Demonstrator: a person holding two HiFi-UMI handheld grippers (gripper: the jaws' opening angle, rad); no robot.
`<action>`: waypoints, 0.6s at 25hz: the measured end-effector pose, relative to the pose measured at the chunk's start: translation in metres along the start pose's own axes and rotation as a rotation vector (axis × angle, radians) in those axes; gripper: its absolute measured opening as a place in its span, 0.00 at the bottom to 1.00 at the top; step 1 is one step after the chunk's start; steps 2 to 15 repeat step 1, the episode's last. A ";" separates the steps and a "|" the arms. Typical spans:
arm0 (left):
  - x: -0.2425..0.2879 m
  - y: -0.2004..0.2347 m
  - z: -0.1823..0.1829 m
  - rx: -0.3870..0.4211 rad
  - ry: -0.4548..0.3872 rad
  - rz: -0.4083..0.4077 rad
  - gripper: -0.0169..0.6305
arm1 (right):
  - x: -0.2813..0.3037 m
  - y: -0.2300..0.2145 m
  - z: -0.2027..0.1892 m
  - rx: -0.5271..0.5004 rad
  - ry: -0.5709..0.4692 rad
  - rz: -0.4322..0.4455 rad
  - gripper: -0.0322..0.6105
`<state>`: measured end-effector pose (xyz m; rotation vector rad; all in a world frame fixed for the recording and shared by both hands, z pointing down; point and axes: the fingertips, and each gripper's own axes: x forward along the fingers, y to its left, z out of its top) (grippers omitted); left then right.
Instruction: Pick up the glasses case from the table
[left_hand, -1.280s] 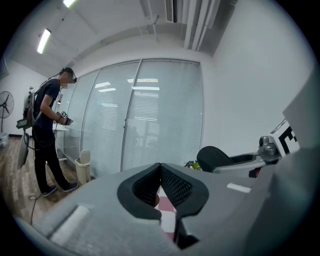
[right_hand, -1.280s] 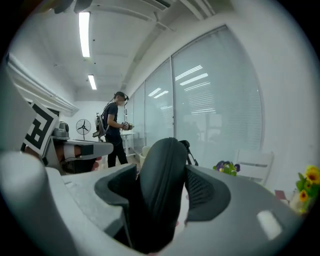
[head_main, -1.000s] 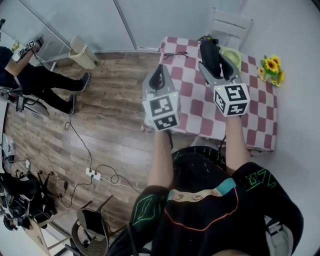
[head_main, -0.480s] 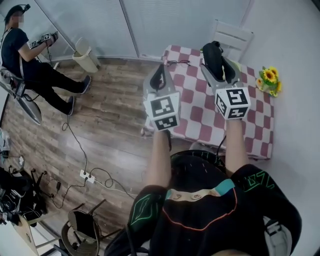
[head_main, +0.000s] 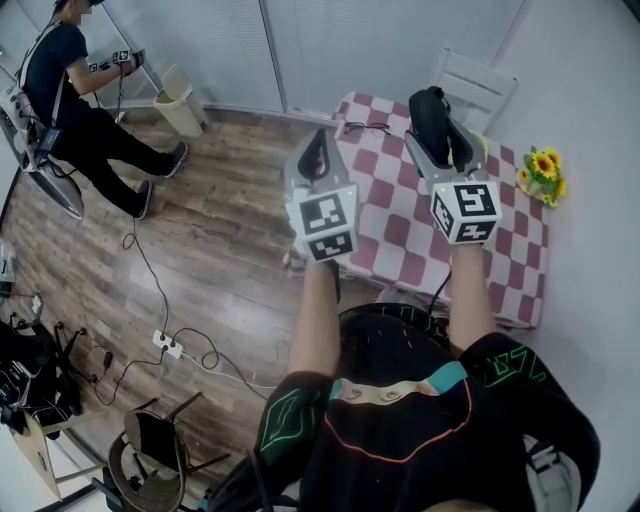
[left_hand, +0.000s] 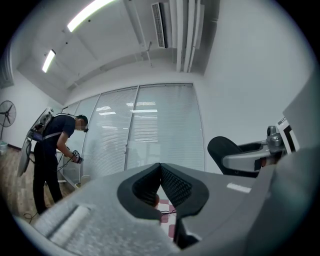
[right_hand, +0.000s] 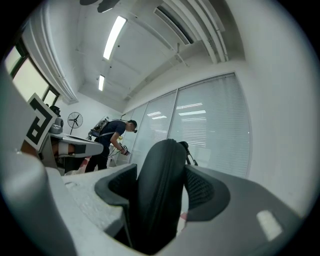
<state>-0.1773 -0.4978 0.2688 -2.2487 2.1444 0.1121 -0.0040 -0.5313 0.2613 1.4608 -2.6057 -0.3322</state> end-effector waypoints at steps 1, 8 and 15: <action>0.000 0.001 0.000 0.000 0.000 0.002 0.04 | 0.001 0.000 0.000 -0.001 0.001 0.002 0.52; 0.000 0.001 0.000 0.000 0.000 0.002 0.04 | 0.001 0.000 0.000 -0.001 0.001 0.002 0.52; 0.000 0.001 0.000 0.000 0.000 0.002 0.04 | 0.001 0.000 0.000 -0.001 0.001 0.002 0.52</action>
